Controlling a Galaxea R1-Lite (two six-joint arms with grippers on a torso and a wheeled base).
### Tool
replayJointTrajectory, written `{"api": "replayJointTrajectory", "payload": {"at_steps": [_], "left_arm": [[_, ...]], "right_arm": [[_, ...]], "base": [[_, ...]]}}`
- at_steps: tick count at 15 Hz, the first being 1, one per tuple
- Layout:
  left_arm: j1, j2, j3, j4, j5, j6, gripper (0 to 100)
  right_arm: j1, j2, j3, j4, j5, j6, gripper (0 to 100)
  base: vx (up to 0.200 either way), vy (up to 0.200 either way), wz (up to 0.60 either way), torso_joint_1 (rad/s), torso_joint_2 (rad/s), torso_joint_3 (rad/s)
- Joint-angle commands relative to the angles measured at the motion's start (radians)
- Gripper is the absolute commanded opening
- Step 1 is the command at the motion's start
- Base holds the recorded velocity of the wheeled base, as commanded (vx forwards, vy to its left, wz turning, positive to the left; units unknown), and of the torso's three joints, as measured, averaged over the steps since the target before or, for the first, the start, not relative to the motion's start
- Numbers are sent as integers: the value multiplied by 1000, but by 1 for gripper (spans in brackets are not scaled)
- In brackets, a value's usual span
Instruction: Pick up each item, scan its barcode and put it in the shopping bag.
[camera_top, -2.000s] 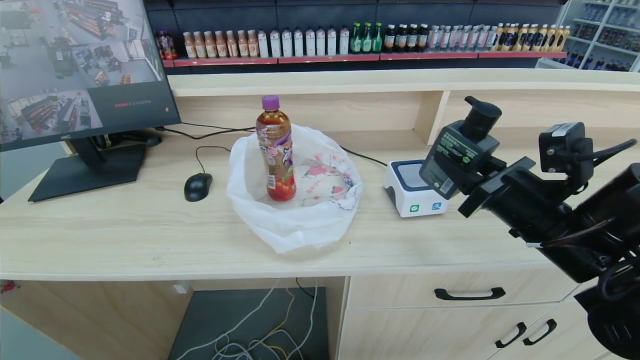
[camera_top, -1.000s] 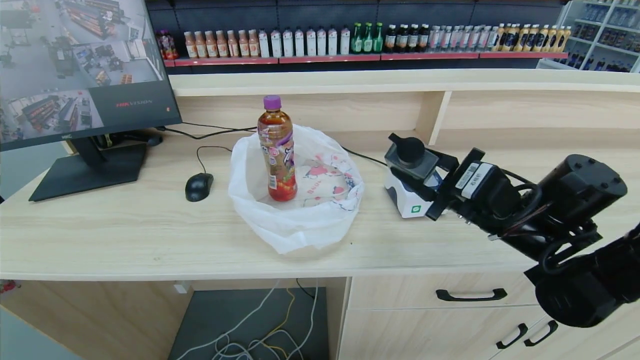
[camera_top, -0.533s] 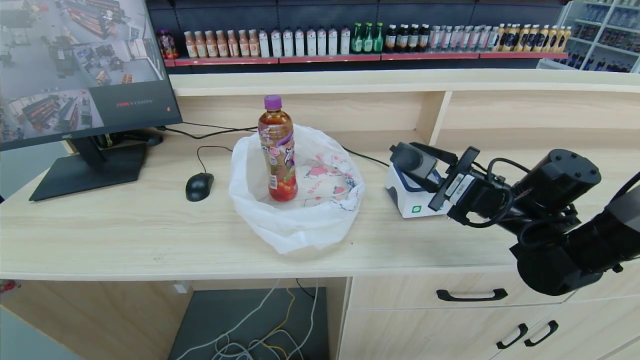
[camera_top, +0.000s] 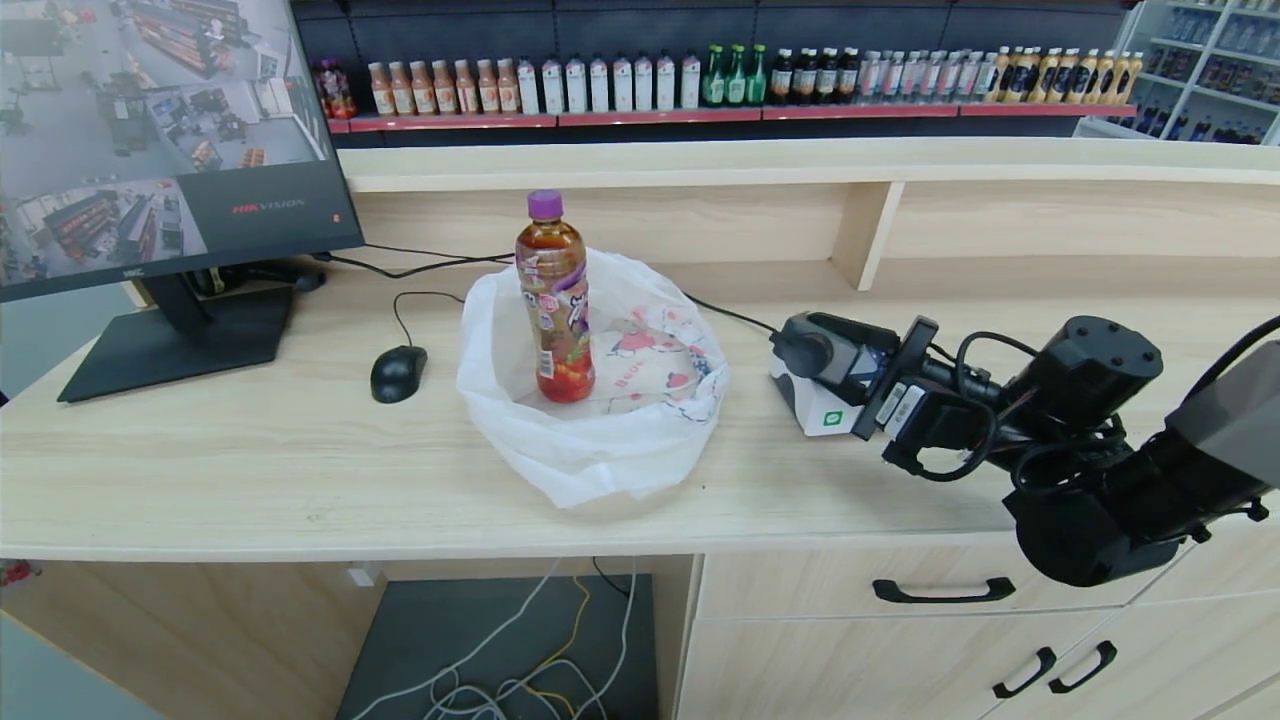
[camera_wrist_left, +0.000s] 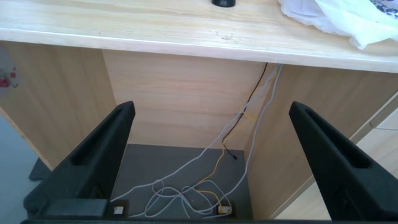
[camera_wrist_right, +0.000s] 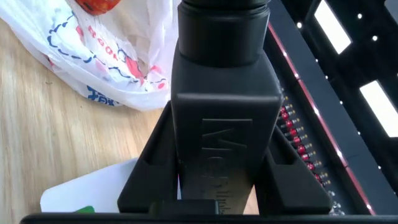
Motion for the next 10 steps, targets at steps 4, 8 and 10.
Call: {"api": "replayJointTrajectory", "payload": {"at_steps": [4, 8, 10], "left_arm": [[0, 0, 0, 0, 0, 0, 100], [0, 0, 0, 0, 0, 0, 100], [0, 0, 0, 0, 0, 0, 100]], "right_arm": [[-9, 26, -7, 0, 7, -17, 0], [-14, 14, -11, 0, 19, -17, 0], [-14, 8, -13, 0, 19, -19, 0]], "base": [[0, 0, 0, 0, 0, 0], [0, 0, 0, 0, 0, 0], [0, 0, 0, 0, 0, 0]]}}
